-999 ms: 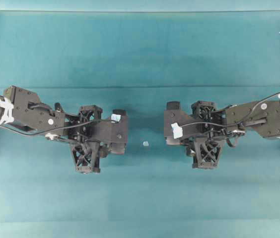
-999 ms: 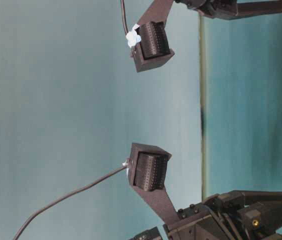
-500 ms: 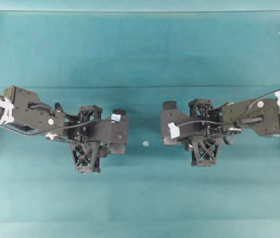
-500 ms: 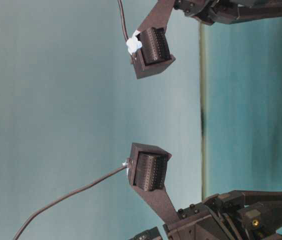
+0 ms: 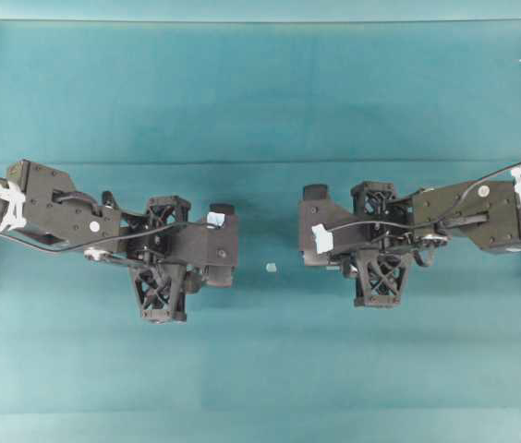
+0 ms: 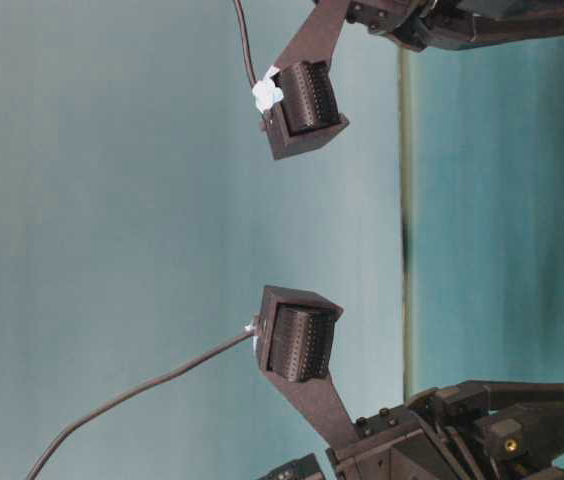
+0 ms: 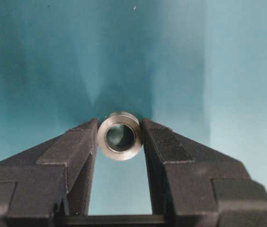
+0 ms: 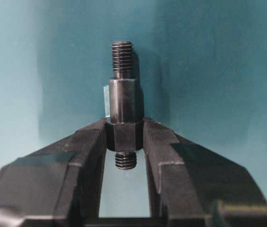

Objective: Insert the washer onto the shaft with both hands.
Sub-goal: 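Lift the washer and shaft off the table with both grippers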

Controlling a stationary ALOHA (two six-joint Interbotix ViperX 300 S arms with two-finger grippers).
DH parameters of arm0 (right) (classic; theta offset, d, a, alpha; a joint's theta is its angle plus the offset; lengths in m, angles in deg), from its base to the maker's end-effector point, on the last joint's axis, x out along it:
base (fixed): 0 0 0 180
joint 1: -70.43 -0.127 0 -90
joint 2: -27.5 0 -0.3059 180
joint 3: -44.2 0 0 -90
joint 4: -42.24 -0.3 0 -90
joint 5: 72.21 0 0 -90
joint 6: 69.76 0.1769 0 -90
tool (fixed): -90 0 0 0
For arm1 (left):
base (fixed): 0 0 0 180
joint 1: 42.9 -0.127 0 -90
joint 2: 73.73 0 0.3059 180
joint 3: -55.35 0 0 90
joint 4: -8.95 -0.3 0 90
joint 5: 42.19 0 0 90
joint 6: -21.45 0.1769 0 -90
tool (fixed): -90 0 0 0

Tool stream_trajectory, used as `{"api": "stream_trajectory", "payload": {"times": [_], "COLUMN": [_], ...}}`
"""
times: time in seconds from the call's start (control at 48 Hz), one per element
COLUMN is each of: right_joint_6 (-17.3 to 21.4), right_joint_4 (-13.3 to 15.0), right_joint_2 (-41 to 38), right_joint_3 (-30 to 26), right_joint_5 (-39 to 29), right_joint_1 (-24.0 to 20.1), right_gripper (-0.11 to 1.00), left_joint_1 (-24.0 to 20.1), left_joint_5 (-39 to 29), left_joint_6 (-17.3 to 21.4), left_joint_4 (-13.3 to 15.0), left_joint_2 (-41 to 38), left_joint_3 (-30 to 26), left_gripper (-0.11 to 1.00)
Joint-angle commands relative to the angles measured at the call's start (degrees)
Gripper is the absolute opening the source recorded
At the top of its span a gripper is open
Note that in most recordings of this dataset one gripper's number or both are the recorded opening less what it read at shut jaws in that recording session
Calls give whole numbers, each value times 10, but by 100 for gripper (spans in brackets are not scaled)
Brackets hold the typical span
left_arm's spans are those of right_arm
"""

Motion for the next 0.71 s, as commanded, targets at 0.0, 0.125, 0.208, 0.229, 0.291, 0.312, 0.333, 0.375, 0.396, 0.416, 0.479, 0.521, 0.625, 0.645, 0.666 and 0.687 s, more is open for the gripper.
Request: {"api": "stream_trajectory", "payload": {"times": [0.0, 0.125, 0.208, 0.229, 0.291, 0.312, 0.333, 0.375, 0.396, 0.416, 0.479, 0.521, 0.625, 0.645, 0.666, 0.687], "right_joint_6": [-2, 0, 4, 6, 9, 10, 11, 11, 11, 11, 14, 15, 21, 23, 25, 27], "right_joint_4": [-8, -9, -9, -9, -10, -9, -9, -10, -9, -9, -9, -9, -10, -10, -10, -10], "right_joint_2": [3, 3, 4, 4, 5, 5, 6, 7, 7, 8, 11, 14, 24, 25, 28, 29], "right_joint_3": [-3, -3, -4, -4, -5, -5, -5, -5, -5, -5, -4, -3, 2, 4, 5, 7], "right_joint_5": [3, 3, 3, 3, 3, 3, 3, 4, 4, 5, 8, 10, 18, 19, 22, 26], "right_joint_1": [-8, -14, -18, -18, -20, -21, -21, -22, -23, -22, -22, -23, -23, -22, -23, -23], "right_gripper": [0, 0, 0, 0, 0, 0, 0, 0, 0, 0, 0, 0, 0, 0, 0, 0], "left_joint_1": [-1, 0, 1, 2, 3, 3, 3, 4, 4, 4, 4, 4, 4, 4, 4, 4], "left_joint_5": [3, 3, 3, 3, 4, 3, 3, 3, 3, 3, 4, 3, 6, 7, 9, 11], "left_joint_6": [0, -1, -1, -1, -1, -1, -1, -1, -1, -1, 0, 0, 0, 0, 0, 0], "left_joint_4": [-2, -2, -2, -2, -2, -2, -2, -2, -2, -2, -2, -2, -2, -2, -2, -2], "left_joint_2": [1, 0, 0, 0, 0, 0, 1, 1, 2, 2, 3, 4, 7, 8, 8, 9], "left_joint_3": [-5, -4, -4, -4, -5, -4, -4, -4, -5, -4, -5, -5, -3, -3, -2, -2], "left_gripper": [34, 34, 34, 34, 34, 34, 34, 34, 34, 34, 34, 34, 34, 34, 34, 34]}}
